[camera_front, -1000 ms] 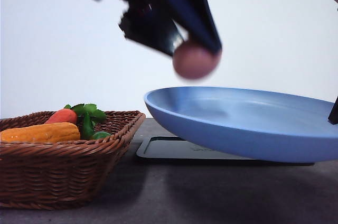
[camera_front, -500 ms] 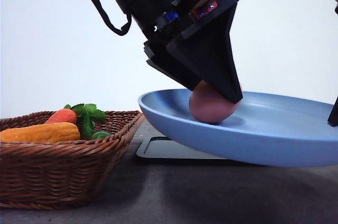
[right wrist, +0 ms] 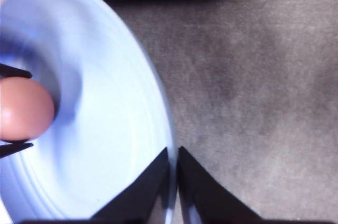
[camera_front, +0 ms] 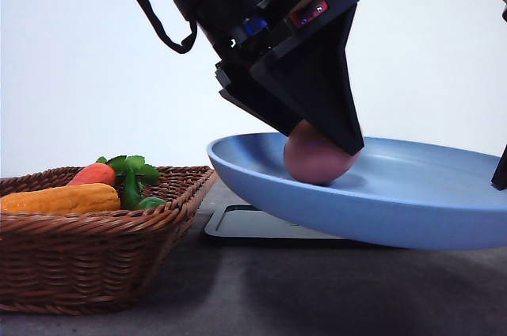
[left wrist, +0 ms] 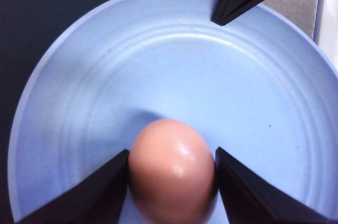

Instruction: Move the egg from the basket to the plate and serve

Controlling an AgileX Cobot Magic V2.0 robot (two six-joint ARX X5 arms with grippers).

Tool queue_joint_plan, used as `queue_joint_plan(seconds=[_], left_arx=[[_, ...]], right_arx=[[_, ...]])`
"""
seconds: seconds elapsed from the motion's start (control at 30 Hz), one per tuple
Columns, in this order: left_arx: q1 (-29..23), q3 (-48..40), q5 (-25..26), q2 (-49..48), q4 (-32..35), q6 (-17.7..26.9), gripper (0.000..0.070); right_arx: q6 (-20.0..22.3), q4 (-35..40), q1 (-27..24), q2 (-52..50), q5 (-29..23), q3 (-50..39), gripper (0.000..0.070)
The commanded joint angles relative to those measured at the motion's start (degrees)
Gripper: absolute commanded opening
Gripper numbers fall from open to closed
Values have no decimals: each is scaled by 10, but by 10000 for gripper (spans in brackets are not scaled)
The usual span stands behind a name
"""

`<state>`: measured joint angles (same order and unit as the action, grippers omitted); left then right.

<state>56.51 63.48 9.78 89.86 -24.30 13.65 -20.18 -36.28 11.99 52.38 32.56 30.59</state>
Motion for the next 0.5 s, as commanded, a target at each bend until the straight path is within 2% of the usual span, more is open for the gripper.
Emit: queue_joint_plan(seconds=[0.0,0.17,0.37,0.47], left_arx=[[6,7,0,7,5,6,331],[6,7,0,7,0,4,384],[7,7,0,7,-1,1,384],[7,10,0,1,-3,-19,384]], right_arx=[[-2,3,3,4,5,7,0],[-2,2,3,4,7,7,0],[-2,-1,3,4,7,7,0],[-1,-11,2,9,7,9,0]])
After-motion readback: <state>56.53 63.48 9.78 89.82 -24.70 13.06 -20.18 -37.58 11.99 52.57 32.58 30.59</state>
